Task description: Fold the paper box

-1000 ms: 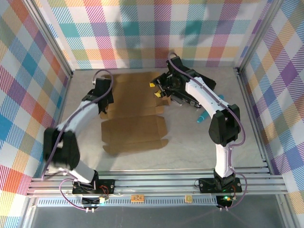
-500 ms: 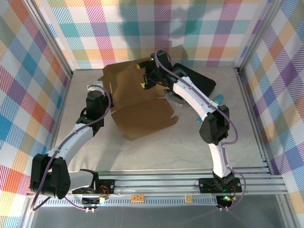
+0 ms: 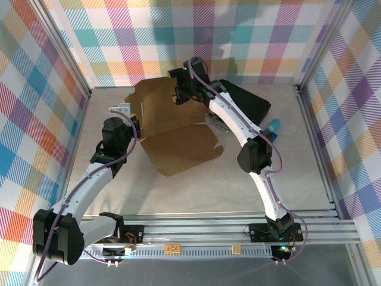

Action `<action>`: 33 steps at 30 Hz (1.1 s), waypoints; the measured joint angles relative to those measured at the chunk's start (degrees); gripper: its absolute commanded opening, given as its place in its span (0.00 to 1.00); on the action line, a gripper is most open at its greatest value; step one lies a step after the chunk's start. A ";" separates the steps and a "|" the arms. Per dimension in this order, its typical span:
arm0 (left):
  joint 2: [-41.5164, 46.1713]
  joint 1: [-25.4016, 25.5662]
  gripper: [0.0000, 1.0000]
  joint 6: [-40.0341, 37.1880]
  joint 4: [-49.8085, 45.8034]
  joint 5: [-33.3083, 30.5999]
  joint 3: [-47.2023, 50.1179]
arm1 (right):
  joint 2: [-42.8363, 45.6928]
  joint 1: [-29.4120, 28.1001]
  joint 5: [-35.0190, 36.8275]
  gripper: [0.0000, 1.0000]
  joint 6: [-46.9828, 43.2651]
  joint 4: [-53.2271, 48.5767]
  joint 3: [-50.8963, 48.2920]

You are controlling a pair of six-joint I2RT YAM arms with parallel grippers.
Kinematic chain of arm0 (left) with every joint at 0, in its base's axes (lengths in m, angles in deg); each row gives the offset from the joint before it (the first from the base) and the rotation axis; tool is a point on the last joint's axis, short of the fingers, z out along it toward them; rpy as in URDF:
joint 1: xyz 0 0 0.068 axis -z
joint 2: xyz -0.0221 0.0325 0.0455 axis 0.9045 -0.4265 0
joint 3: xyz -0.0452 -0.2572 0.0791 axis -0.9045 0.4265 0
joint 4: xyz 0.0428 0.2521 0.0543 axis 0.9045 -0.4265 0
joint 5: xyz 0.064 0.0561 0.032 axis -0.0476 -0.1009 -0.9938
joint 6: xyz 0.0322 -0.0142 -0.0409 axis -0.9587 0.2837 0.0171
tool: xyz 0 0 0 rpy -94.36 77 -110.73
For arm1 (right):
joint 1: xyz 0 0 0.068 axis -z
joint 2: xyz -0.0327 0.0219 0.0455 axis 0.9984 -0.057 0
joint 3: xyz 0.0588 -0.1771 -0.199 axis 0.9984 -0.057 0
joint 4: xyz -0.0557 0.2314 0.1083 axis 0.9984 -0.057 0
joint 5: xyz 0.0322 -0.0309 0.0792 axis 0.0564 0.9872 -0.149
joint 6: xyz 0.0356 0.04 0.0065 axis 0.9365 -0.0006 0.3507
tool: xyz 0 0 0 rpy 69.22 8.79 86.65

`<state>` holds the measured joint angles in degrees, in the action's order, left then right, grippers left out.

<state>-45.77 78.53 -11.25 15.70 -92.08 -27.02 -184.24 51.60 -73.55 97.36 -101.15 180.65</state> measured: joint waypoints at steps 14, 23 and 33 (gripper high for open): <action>1.88 1.60 0.00 -5.60 -0.46 0.79 0.68 | -0.31 1.81 -2.82 0.73 0.02 0.48 0.20; 2.32 1.90 0.00 -7.23 -1.51 0.94 0.68 | -3.32 2.95 -4.42 0.40 1.46 1.95 0.63; 2.54 1.90 0.14 -6.25 -1.29 -0.13 0.68 | -3.39 2.89 -4.94 0.00 2.56 1.40 0.61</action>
<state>-43.23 80.44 -17.51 14.41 -92.21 -26.34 -187.63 54.48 -78.49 99.92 -99.76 181.26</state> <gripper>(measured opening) 0.048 0.065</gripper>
